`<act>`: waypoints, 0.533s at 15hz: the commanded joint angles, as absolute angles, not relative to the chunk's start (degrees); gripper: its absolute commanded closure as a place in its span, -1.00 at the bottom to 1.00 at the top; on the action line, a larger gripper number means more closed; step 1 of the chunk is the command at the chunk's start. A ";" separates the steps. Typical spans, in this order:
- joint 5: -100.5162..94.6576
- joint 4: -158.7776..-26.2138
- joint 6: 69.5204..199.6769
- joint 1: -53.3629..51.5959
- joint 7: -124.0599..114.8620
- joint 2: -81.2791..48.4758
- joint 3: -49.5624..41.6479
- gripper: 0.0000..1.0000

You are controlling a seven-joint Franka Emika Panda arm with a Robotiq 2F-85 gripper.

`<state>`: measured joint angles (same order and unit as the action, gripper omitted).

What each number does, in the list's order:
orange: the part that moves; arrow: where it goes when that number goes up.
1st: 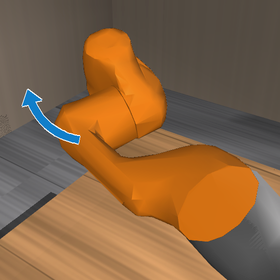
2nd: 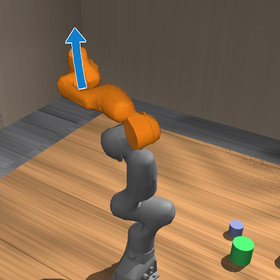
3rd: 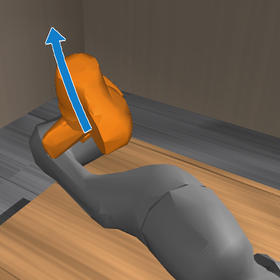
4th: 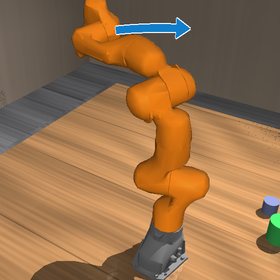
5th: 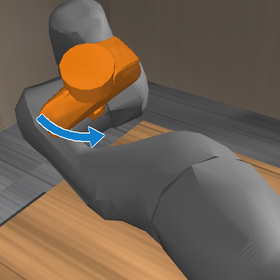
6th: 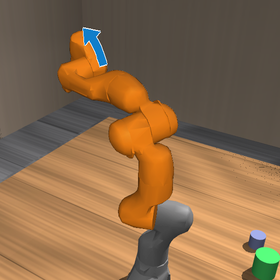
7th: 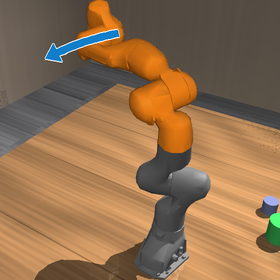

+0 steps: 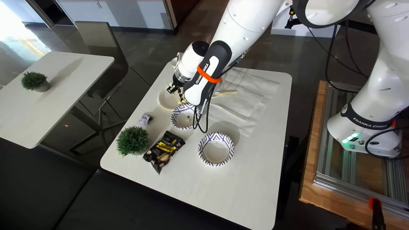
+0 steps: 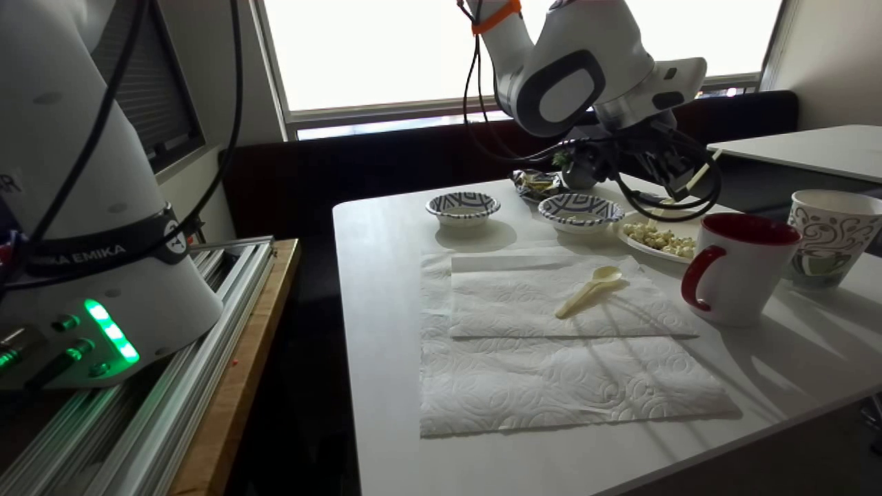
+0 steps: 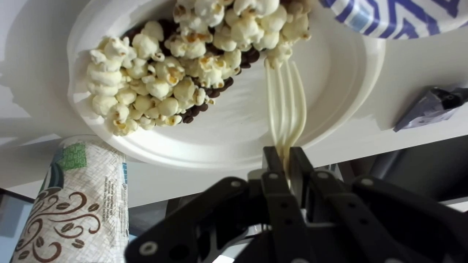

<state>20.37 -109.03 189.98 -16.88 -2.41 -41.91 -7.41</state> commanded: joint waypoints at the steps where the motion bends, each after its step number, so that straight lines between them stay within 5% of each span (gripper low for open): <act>1: 20.57 -107.24 188.45 -17.82 -2.69 -43.07 -8.58 0.94; 8: 16.79 -108.42 189.02 -16.46 -6.21 -39.47 -6.58 0.94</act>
<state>18.93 -108.29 189.98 -16.91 -3.79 -41.15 -7.08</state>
